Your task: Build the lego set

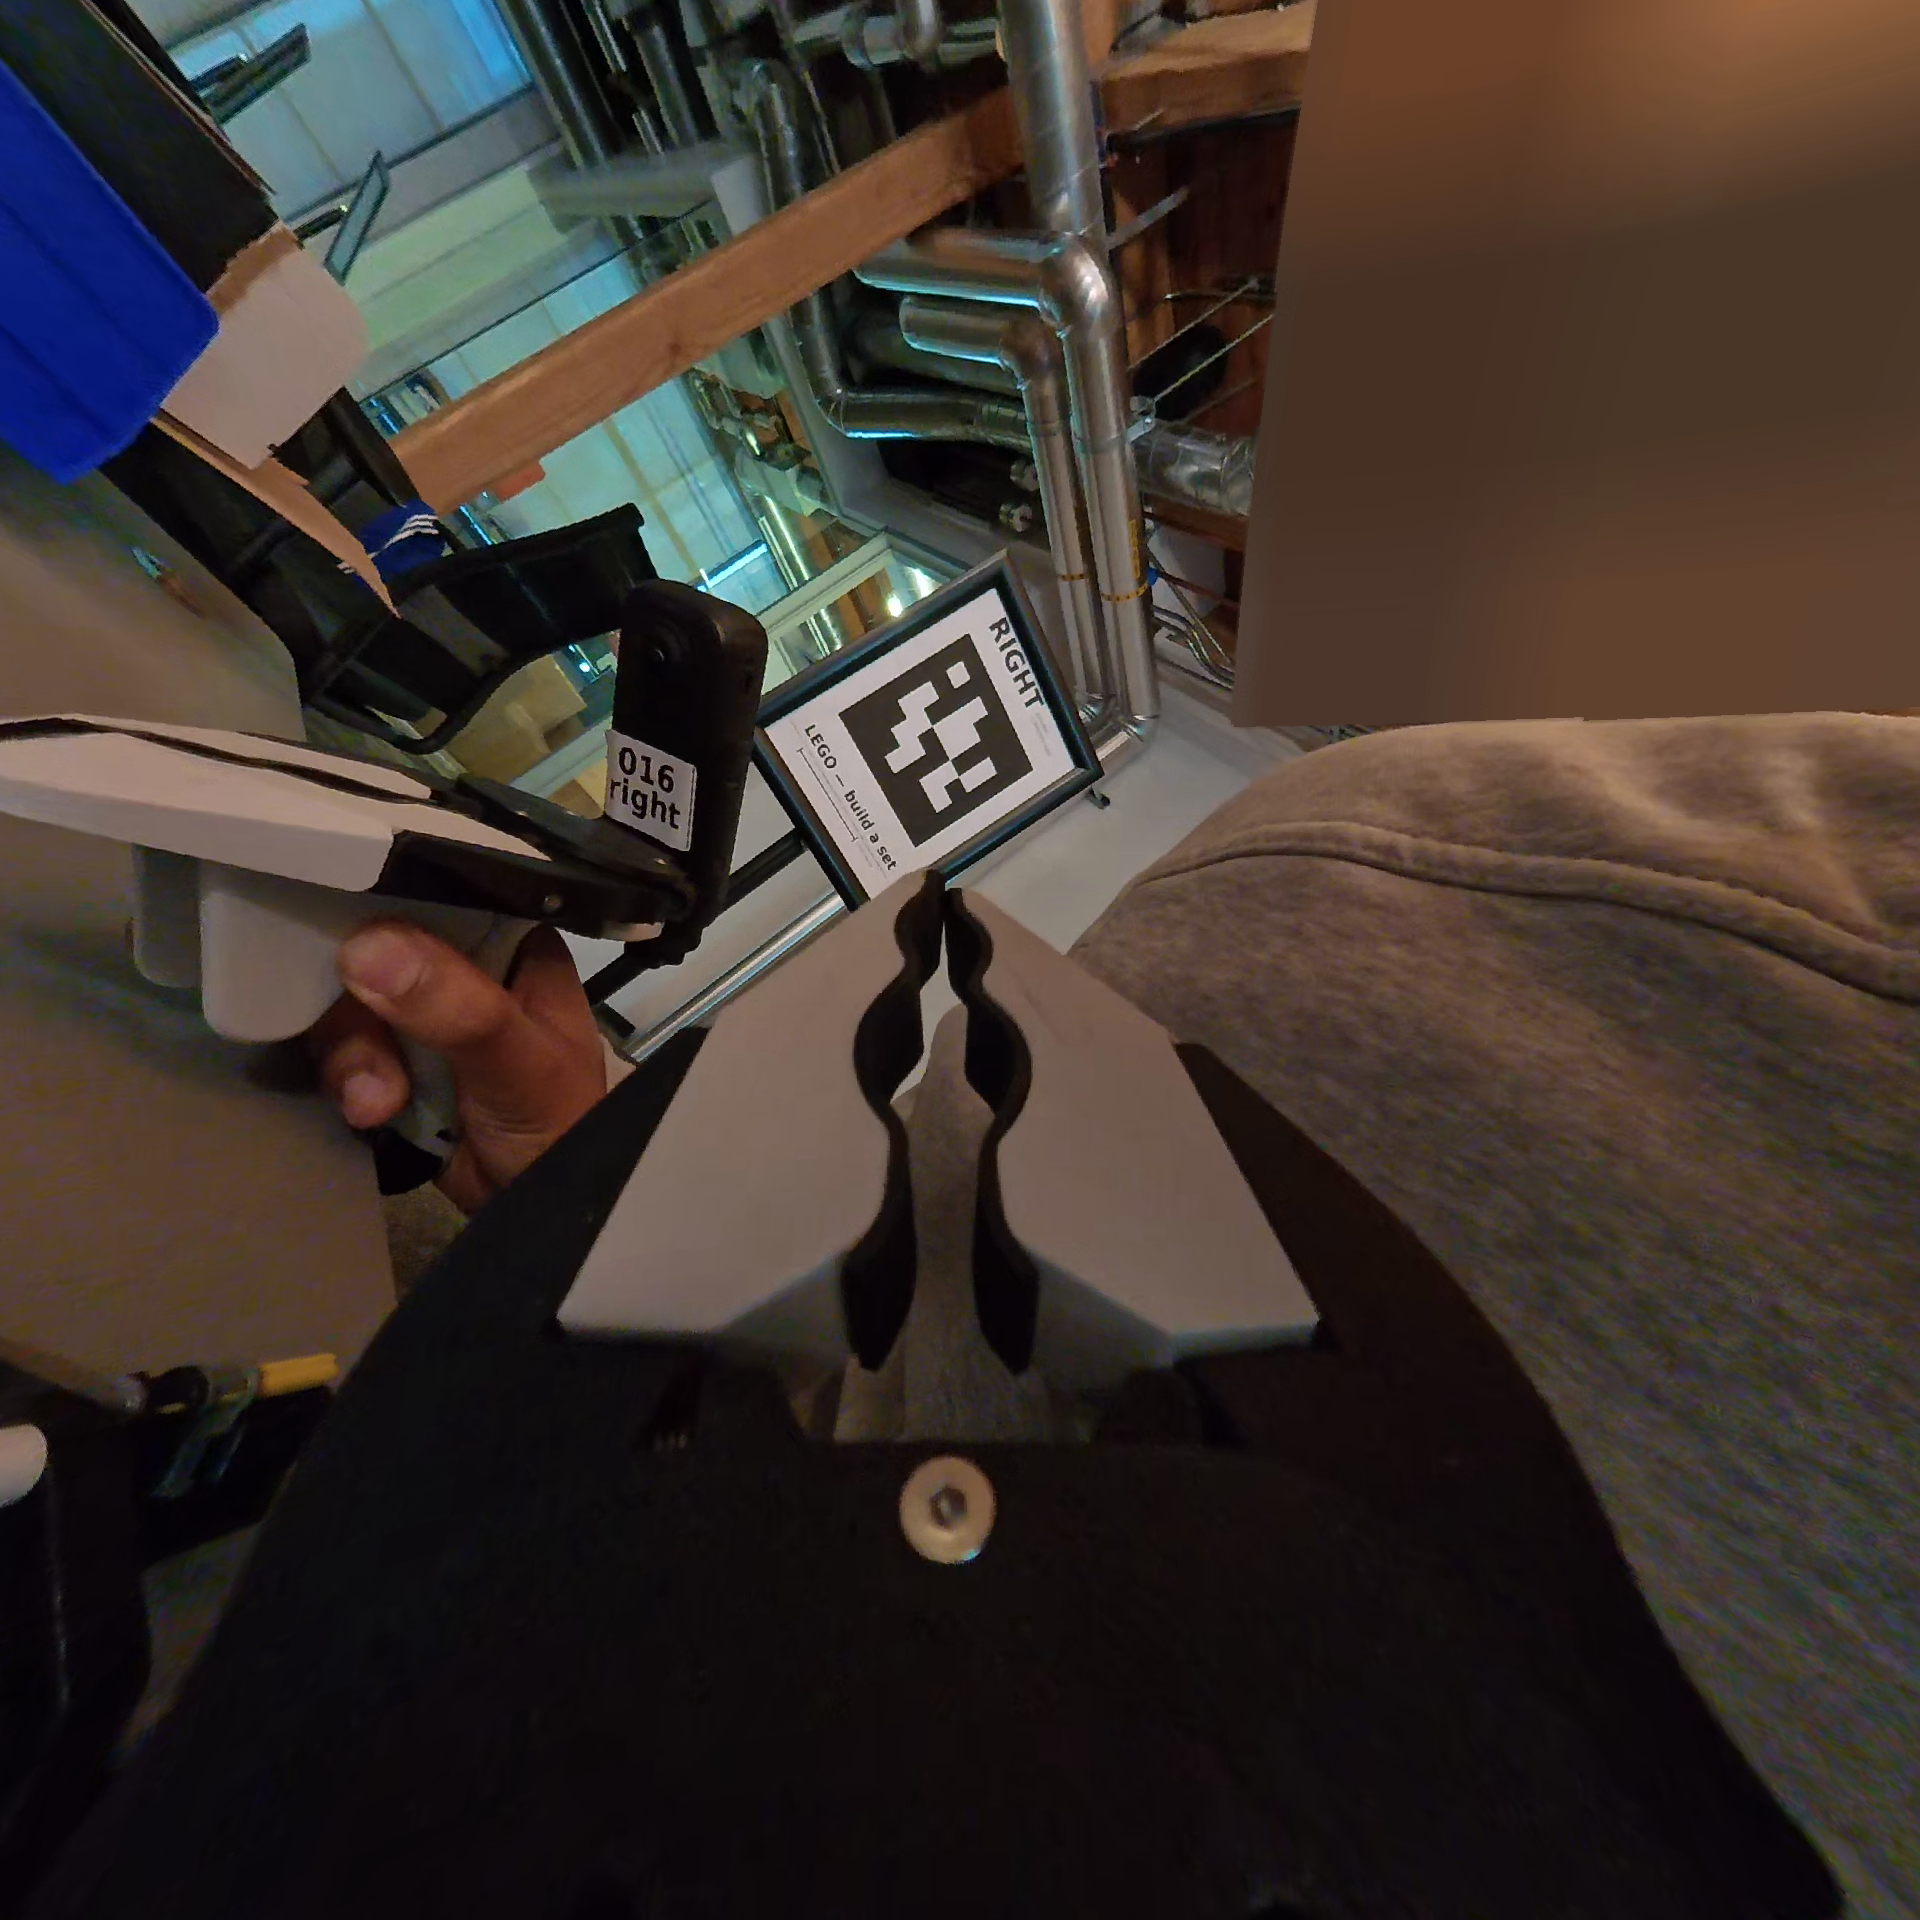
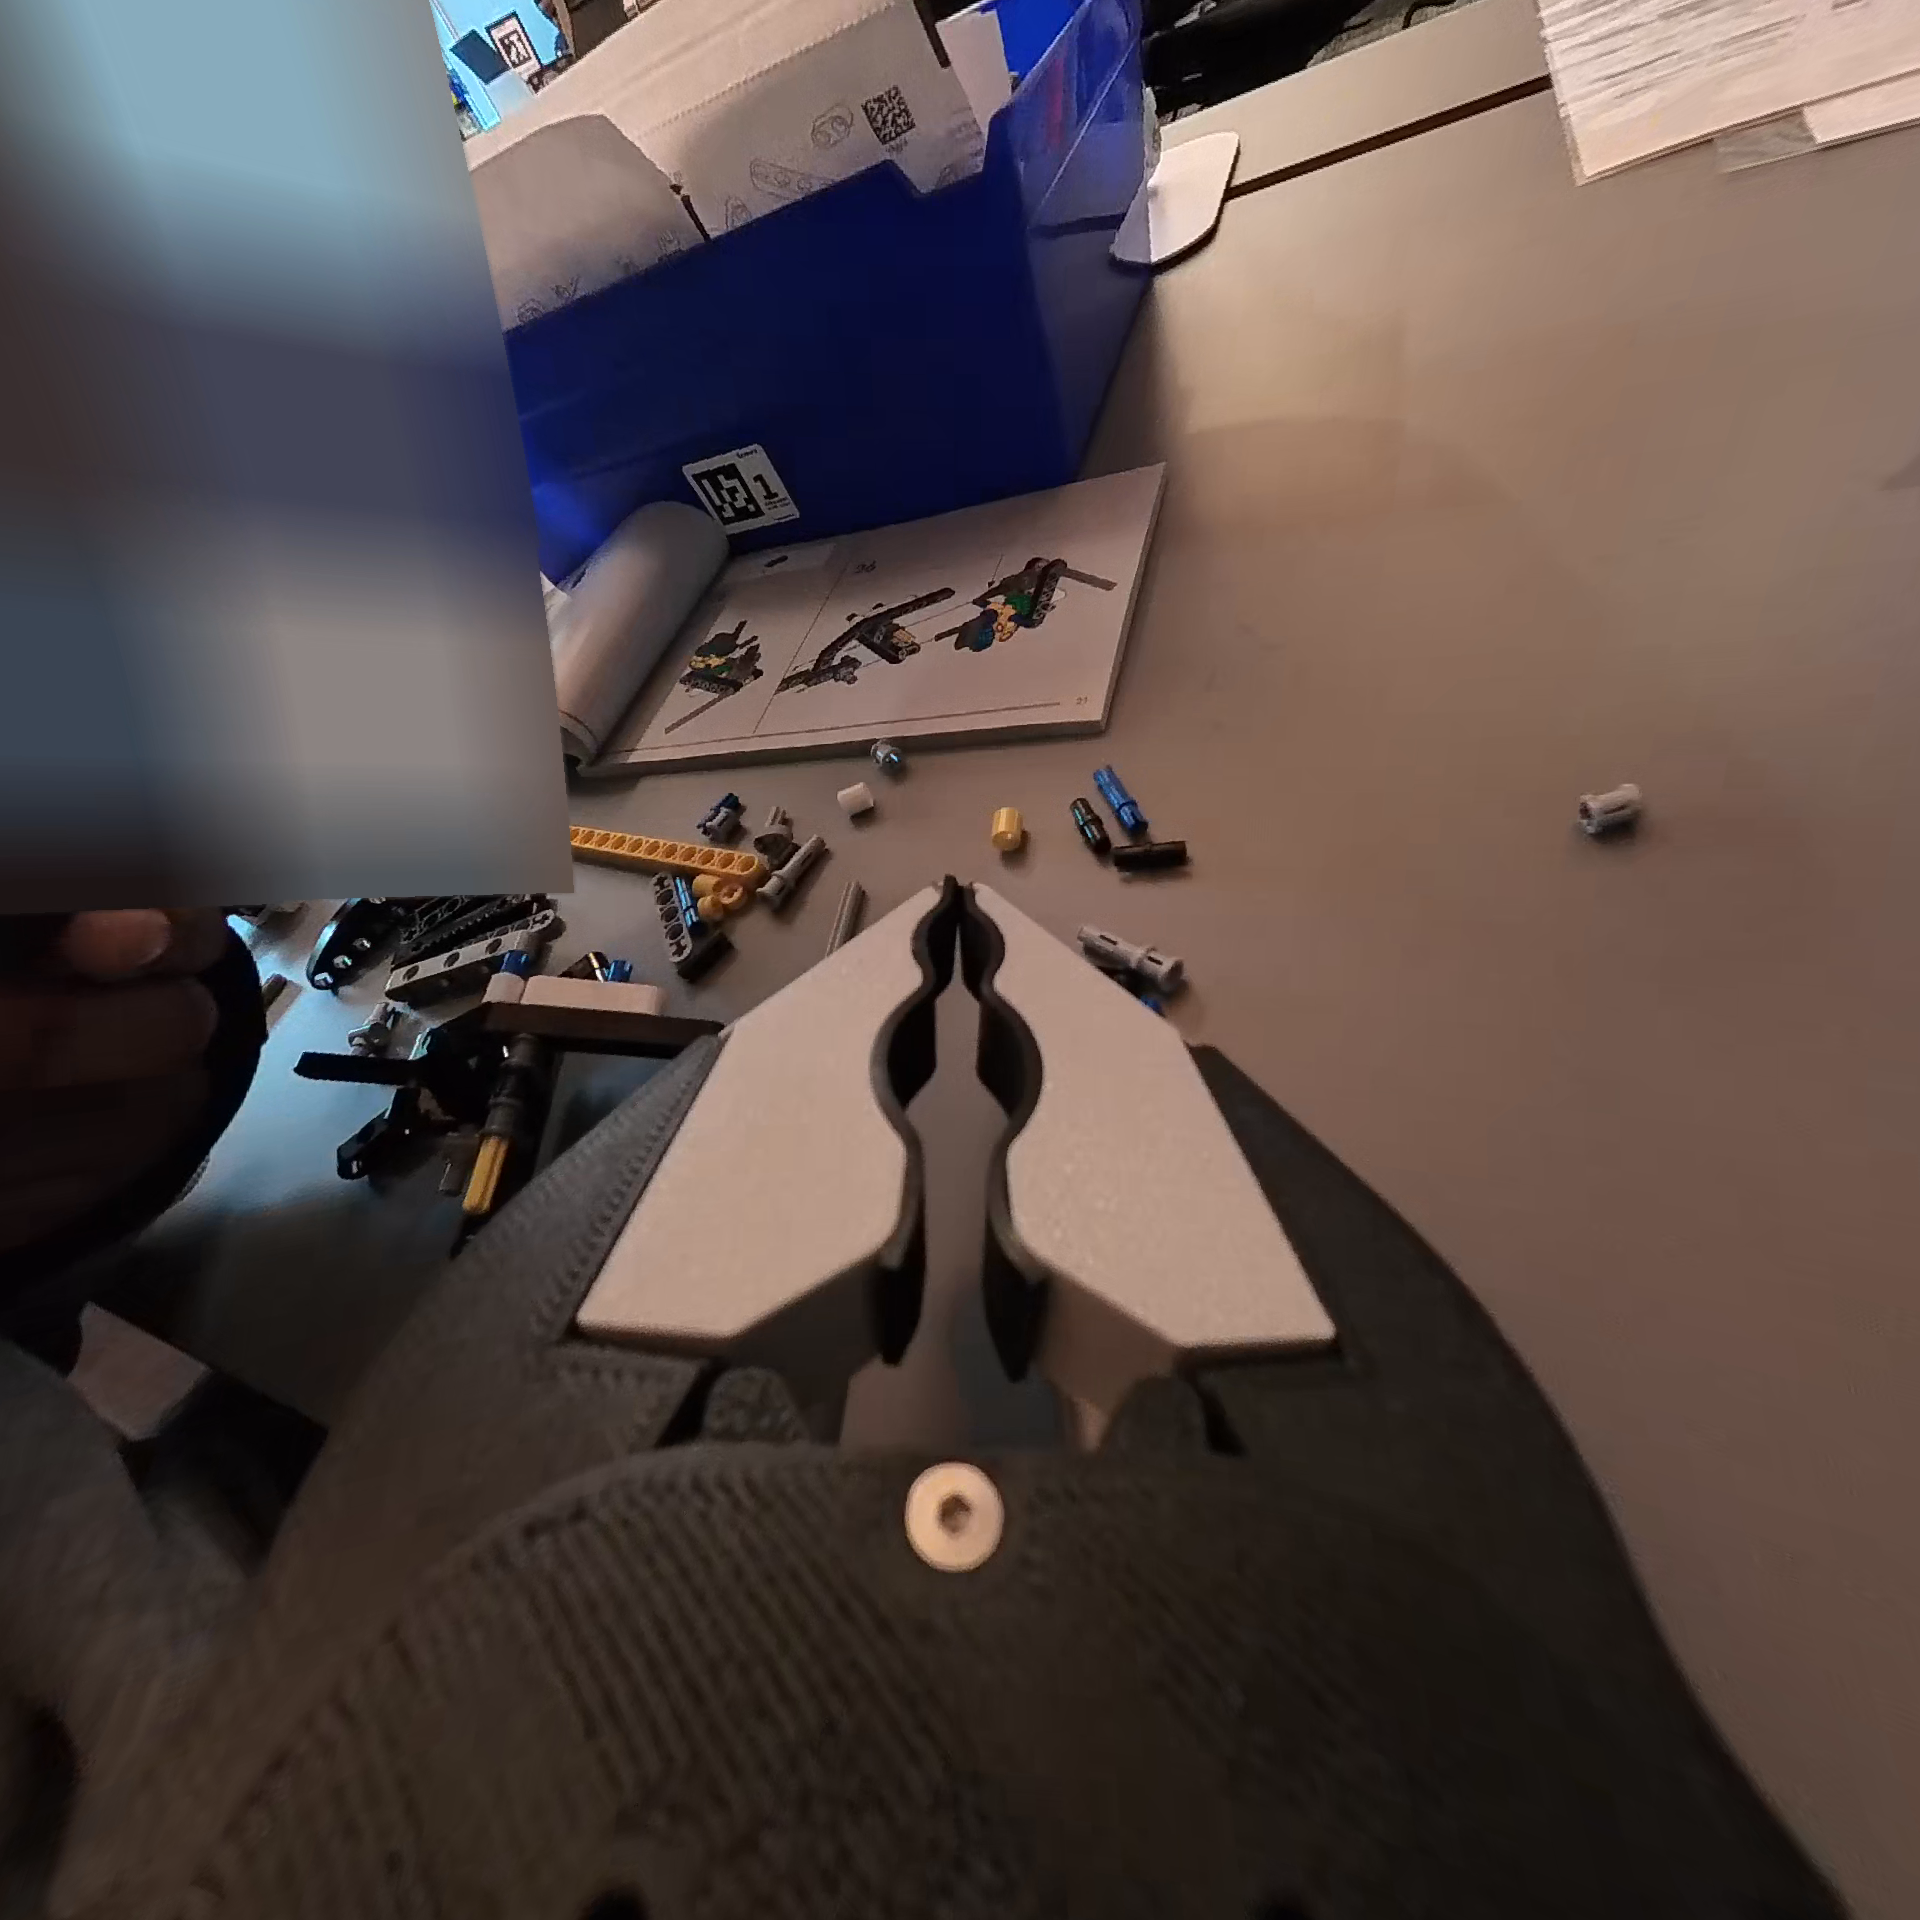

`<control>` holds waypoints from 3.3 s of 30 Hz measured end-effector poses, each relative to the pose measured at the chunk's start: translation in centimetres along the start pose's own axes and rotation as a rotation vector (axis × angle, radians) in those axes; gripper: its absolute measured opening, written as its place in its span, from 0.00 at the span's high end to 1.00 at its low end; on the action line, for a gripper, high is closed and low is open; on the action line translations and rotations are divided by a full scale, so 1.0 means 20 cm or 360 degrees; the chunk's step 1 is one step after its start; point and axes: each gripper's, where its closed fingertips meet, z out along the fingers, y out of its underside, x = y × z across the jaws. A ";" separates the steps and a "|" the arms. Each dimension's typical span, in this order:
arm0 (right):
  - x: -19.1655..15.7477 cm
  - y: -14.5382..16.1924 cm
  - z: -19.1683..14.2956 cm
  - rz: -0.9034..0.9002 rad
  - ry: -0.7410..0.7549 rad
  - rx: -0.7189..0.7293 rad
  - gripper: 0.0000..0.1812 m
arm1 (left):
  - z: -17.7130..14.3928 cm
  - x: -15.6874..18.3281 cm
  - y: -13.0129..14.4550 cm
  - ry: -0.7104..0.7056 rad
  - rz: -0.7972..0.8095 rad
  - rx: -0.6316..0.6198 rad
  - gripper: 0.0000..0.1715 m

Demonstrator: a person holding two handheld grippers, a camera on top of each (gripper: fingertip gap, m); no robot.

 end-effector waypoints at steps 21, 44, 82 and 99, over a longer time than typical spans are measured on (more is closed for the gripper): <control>0.00 -0.01 -0.01 -0.0010 0.0005 0.0040 1.00 | 0.07 0.01 0.07 -0.0080 0.0115 -0.0083 1.00; -0.03 -0.01 -0.02 -0.0091 -0.0003 0.0080 1.00 | 0.12 -0.05 0.17 -0.0189 0.0321 -0.0199 1.00; -0.04 -0.02 -0.02 -0.0100 -0.0020 0.0091 1.00 | 0.11 -0.05 0.15 -0.0215 0.0352 -0.0161 1.00; -0.09 -0.03 -0.05 -0.0199 -0.0111 0.0178 0.94 | 0.14 -0.14 0.24 -0.0357 0.0475 -0.0298 1.00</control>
